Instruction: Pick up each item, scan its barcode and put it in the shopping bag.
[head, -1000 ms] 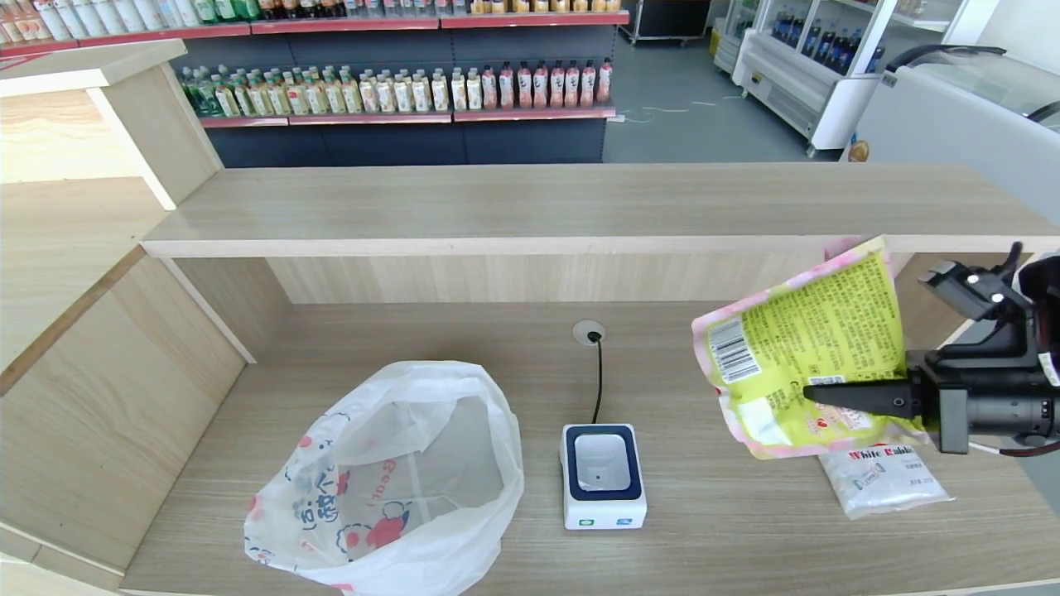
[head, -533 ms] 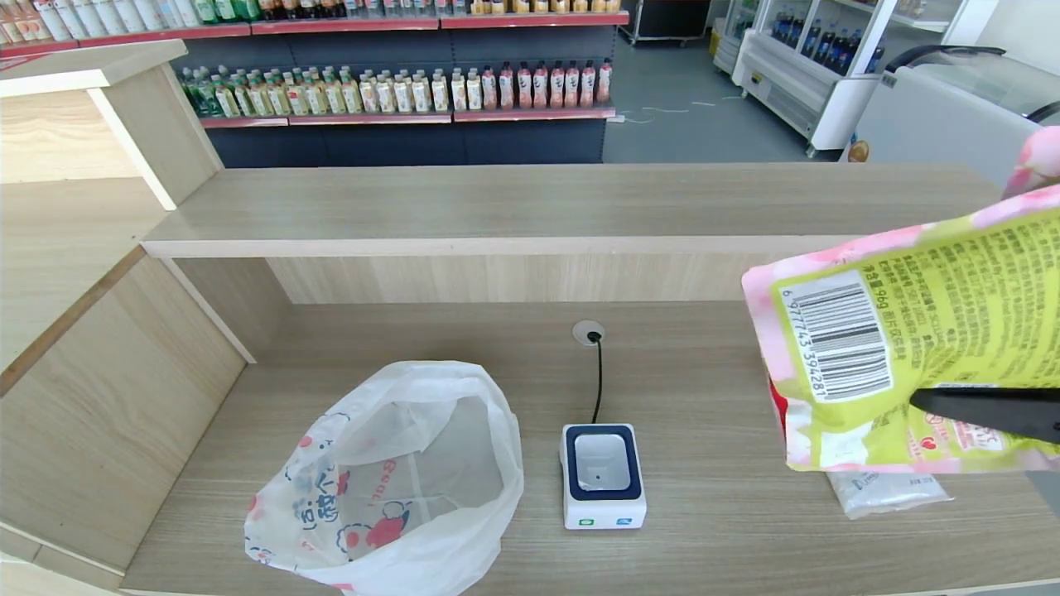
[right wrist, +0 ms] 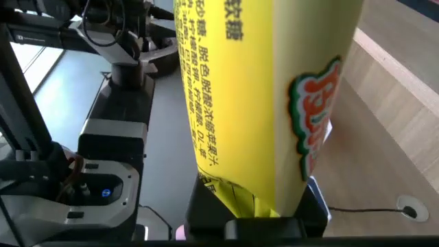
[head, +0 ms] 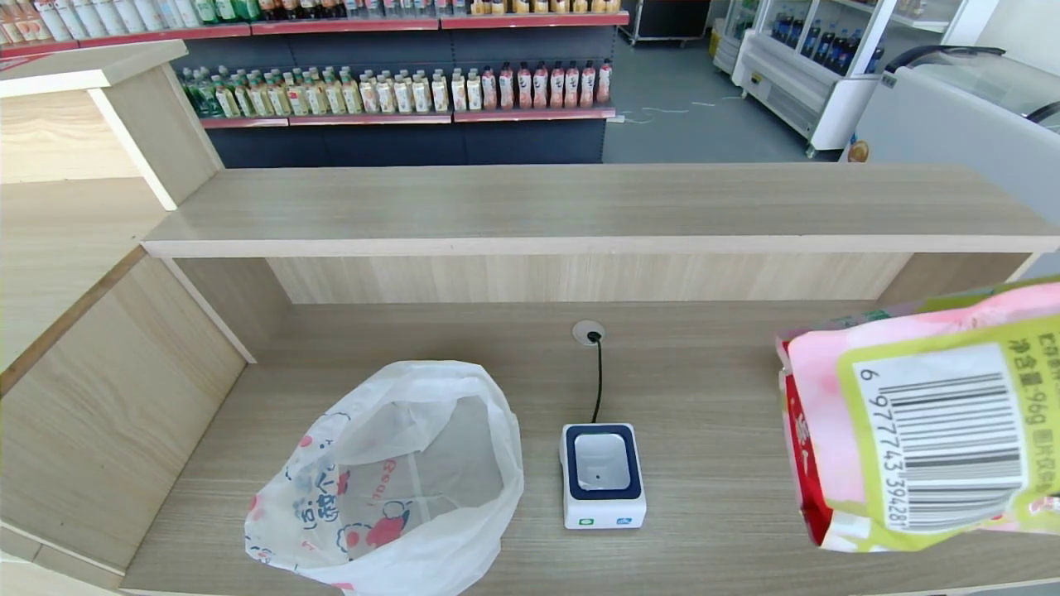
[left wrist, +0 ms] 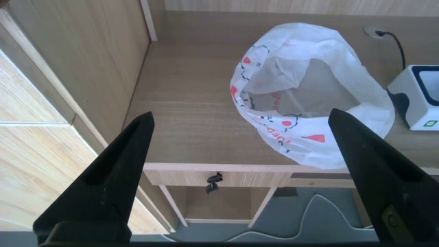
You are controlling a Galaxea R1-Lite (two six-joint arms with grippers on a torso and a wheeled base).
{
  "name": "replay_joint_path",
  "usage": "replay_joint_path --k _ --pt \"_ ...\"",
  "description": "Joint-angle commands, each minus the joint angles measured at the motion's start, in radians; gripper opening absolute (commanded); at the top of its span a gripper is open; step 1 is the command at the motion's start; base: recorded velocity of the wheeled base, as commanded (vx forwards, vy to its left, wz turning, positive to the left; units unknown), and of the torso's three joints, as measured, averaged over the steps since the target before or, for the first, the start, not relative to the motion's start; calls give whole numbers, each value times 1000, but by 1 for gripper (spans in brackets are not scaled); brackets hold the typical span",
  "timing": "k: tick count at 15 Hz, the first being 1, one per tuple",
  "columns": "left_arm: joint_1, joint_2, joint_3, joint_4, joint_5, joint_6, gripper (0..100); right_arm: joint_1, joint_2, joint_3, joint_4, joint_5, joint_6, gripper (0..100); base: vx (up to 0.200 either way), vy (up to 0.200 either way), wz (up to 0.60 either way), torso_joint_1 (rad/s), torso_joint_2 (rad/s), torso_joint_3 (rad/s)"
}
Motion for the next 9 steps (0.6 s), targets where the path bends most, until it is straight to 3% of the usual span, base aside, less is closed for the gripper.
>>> replay_joint_path --k 1,9 --pt "0 0 0 0 0 0 100 16 12 -45 4 2 8 0 0 0 0 0 0 0" --pt "0 0 0 0 0 0 100 201 96 -136 4 25 44 0 0 0 0 0 0 0"
